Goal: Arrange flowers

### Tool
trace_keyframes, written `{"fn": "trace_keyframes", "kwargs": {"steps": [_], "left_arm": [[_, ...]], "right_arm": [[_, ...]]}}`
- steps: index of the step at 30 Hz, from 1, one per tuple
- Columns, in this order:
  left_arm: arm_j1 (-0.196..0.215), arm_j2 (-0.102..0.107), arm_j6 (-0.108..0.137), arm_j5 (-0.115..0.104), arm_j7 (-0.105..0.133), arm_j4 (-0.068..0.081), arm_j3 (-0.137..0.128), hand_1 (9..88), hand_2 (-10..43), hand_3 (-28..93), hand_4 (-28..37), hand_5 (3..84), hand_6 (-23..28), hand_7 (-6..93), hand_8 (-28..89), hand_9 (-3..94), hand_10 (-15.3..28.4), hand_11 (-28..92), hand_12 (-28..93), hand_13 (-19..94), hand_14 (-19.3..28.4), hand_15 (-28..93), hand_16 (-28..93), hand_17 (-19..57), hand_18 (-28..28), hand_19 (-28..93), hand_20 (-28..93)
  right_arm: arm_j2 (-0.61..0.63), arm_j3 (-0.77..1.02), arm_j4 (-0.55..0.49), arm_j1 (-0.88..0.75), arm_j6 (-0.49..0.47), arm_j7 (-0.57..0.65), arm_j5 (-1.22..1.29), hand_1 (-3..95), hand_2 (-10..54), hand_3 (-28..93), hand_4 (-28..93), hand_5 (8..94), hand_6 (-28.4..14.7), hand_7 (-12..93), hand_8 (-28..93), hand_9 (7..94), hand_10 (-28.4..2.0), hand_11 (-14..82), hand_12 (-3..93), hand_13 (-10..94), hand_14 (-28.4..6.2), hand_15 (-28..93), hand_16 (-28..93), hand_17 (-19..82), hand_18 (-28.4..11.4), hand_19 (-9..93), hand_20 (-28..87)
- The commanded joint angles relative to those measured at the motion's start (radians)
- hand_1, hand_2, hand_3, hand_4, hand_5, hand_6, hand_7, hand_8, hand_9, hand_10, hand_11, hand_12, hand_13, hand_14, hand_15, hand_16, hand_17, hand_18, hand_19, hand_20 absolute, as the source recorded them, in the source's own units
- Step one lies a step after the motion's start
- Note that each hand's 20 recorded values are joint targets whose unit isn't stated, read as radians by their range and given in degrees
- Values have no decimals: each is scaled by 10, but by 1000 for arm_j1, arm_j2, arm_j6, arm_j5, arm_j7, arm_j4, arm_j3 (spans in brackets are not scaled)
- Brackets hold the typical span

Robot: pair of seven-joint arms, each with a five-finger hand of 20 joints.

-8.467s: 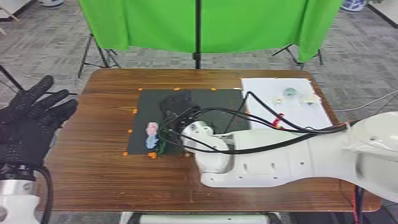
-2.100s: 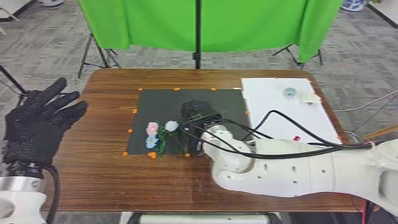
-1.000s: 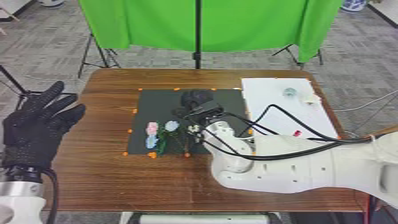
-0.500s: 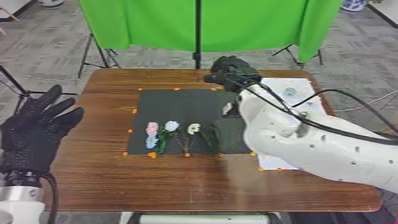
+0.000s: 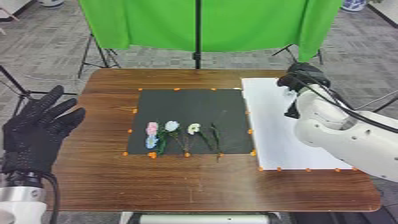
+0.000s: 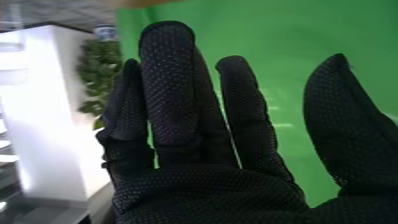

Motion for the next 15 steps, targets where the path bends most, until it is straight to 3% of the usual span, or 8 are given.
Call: {"fn": "trace_keyframes", "kwargs": {"steps": [1, 15], "left_arm": [[-6, 9, -1, 0, -10, 7, 13, 209, 100, 769, -283, 350, 96, 125, -87, 300, 199, 272, 103, 246, 283, 574, -119, -53, 261, 684, 134], [-35, 19, -17, 2, -15, 17, 24, 210, 100, 768, -283, 350, 96, 127, -87, 300, 199, 272, 103, 246, 283, 574, -118, -53, 261, 684, 134]], "right_arm": [[39, -45, 57, 43, -23, 40, 6, 239, 35, 806, -247, 504, -32, 148, -122, 550, -191, 152, 135, 624, -126, 673, 113, 297, -230, 910, 239], [-19, -72, 228, 71, -238, 51, 49, 267, 4, 819, -251, 457, -27, 140, -120, 491, -197, 123, 132, 607, -128, 687, 104, 309, -222, 932, 204]]}}
